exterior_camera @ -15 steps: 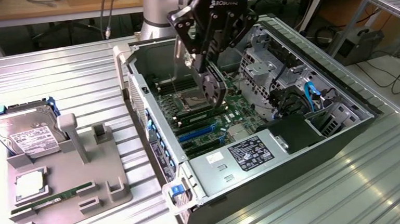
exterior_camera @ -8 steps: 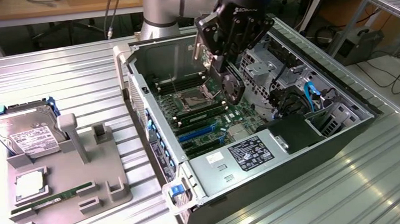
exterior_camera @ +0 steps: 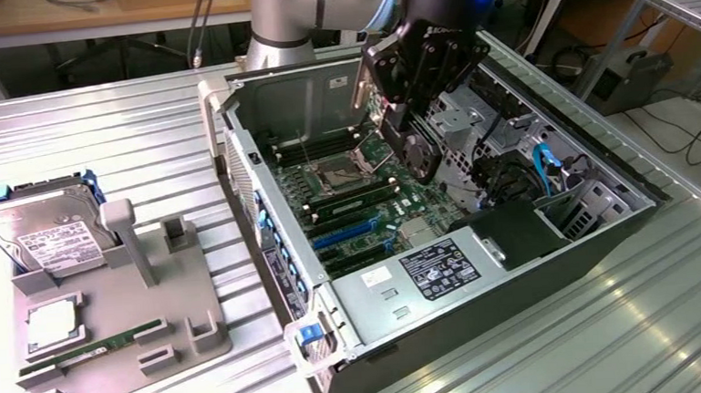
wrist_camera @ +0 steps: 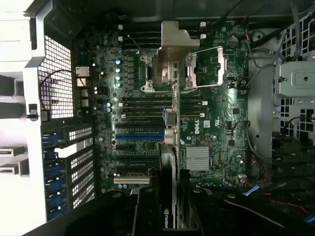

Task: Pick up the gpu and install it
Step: 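Pick up the gpu and move the gpu toward the slot, then insert the gpu into the slot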

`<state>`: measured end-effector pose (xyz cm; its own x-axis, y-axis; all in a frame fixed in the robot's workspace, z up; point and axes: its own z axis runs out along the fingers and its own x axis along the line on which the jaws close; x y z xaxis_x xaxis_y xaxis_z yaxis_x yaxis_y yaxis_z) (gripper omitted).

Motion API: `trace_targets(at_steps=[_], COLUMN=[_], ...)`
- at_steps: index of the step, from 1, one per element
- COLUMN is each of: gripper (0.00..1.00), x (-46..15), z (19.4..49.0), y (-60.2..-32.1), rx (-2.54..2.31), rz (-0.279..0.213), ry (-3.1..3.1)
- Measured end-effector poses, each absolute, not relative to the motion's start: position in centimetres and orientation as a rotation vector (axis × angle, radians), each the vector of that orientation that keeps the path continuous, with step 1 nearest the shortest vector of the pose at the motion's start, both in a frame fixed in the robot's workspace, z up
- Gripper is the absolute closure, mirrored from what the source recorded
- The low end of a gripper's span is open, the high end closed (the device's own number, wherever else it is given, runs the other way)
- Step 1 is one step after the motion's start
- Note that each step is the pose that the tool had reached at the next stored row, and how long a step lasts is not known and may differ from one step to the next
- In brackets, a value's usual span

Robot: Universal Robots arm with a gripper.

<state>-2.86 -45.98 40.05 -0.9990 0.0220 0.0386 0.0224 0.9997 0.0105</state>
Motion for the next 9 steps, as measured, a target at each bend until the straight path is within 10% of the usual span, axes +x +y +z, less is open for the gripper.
trace_targets(at_steps=[9], gripper=[0.74], x=[-2.84], z=[40.05], y=[-45.98], rx=[-0.034], rz=[-0.017], ry=[-3.102])
